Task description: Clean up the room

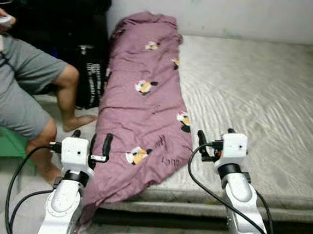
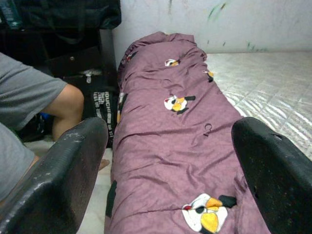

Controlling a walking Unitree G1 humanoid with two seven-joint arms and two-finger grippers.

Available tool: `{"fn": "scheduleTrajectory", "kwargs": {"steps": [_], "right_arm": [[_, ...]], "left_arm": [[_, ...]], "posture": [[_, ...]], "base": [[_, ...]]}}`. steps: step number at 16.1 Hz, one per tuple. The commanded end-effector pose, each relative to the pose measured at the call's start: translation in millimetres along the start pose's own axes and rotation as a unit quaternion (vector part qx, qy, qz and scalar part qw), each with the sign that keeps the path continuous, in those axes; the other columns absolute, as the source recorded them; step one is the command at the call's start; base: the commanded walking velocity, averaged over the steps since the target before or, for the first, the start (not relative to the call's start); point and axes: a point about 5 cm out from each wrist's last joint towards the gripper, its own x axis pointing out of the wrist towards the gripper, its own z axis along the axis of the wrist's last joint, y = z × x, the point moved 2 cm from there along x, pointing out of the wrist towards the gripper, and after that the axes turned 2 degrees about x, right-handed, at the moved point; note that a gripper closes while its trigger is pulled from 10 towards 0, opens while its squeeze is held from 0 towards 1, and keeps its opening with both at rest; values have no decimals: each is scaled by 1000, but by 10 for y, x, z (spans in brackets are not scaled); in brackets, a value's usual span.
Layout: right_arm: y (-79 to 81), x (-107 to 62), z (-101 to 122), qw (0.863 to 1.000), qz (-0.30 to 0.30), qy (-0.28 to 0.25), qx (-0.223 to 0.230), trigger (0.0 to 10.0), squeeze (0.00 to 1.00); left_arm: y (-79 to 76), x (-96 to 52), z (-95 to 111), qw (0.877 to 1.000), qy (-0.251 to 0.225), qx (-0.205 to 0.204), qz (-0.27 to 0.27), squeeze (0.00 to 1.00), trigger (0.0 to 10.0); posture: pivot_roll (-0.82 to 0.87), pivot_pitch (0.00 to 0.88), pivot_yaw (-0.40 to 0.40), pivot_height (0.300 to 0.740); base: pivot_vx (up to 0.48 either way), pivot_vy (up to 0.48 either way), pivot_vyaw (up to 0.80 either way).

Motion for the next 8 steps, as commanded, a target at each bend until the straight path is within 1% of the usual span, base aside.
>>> {"fn": "scheduleTrajectory", "kwargs": {"steps": [1, 2, 8], "right_arm": [[6, 6, 52, 1000, -3, -9, 2, 10000, 0], [1, 6, 57, 1000, -3, -10, 2, 10000, 0], [-27, -12, 52, 1000, -9, -8, 0, 10000, 0]], "left_arm": [[19, 14, -16, 1000, 6, 2, 0, 0, 10000], [9, 11, -18, 1000, 7, 0, -1, 0, 10000], [-21, 8, -59, 1000, 21, 2, 0, 0, 10000]], "posture": [[28, 0, 27, 740], [28, 0, 28, 740], [25, 0, 26, 740]], "base": [[300, 0, -800], [251, 0, -475], [0, 0, 0]]}}
